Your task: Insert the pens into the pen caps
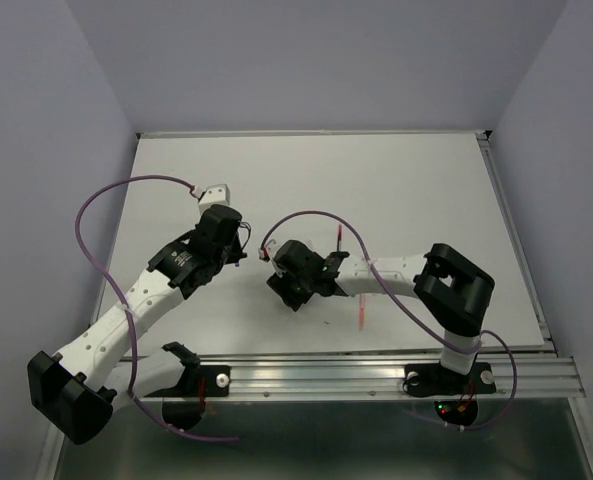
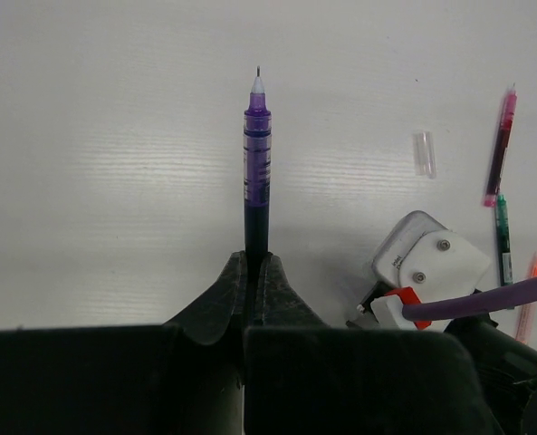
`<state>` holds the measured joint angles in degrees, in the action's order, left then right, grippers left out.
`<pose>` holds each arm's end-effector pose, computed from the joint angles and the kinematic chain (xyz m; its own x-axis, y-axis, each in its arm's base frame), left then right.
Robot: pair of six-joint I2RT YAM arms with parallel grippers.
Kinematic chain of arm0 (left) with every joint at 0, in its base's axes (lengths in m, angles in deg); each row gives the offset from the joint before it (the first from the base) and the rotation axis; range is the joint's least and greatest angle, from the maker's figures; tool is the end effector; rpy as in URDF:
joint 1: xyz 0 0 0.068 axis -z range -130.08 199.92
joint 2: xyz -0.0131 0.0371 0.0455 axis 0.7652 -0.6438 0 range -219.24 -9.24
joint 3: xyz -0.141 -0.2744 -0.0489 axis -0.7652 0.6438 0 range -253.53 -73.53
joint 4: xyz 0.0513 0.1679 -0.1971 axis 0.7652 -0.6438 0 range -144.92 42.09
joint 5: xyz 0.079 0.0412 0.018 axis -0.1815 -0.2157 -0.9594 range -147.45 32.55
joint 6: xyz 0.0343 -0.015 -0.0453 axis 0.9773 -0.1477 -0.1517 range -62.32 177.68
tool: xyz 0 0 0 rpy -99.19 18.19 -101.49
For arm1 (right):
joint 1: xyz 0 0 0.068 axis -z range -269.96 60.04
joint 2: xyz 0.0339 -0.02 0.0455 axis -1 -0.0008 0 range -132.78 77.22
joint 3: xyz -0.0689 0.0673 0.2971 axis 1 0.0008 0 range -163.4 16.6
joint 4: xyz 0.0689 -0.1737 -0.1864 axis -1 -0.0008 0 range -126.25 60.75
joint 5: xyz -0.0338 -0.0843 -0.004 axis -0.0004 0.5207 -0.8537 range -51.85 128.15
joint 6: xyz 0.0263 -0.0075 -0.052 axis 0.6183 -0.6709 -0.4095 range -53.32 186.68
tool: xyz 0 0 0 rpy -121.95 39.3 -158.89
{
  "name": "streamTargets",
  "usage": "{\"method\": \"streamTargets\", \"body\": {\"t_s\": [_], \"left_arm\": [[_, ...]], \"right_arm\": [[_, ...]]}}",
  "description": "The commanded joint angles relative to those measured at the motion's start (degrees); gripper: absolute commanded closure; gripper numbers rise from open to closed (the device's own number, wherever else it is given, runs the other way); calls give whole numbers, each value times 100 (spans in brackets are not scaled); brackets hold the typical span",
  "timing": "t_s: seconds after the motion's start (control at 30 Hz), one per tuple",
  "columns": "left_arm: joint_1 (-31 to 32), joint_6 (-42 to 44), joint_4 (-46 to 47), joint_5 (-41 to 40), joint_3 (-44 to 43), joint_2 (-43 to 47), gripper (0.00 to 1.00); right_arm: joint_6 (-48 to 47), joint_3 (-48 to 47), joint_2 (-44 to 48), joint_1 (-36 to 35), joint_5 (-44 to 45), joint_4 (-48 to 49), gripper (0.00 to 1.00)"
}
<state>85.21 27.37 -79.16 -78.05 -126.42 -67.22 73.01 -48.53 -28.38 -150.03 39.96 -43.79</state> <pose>0.1737 -0.1045 0.3422 -0.5737 -0.1727 -0.8006 0.0230 0.9737 -0.2266 0.1989 0.3426 0.1962 -0.5008 -0.6491 -0.5726 -0.8069 0.5895 0.0375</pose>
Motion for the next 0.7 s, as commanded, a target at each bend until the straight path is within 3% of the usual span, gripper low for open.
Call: {"method": "streamTargets", "body": {"t_s": [0.0, 0.13, 0.3, 0.53, 0.63, 0.67], "left_arm": [[22, -37, -57, -207, 32, 93, 100], [22, -46, -66, -225, 24, 102, 100], [22, -46, -66, -199, 32, 120, 100], [22, -46, -57, -172, 50, 181, 100], [22, -46, -48, -190, 41, 190, 100], [22, -46, -48, -173, 41, 190, 100]], "right_arm": [[18, 17, -48, -31, 356, 374, 50], [-35, 70, -136, -83, 312, 365, 58], [-210, -18, -391, -83, 259, 374, 52], [-492, -141, -637, -83, 259, 382, 53], [-563, -167, -707, -83, 233, 400, 58], [-562, -167, -725, -83, 250, 400, 64]]}}
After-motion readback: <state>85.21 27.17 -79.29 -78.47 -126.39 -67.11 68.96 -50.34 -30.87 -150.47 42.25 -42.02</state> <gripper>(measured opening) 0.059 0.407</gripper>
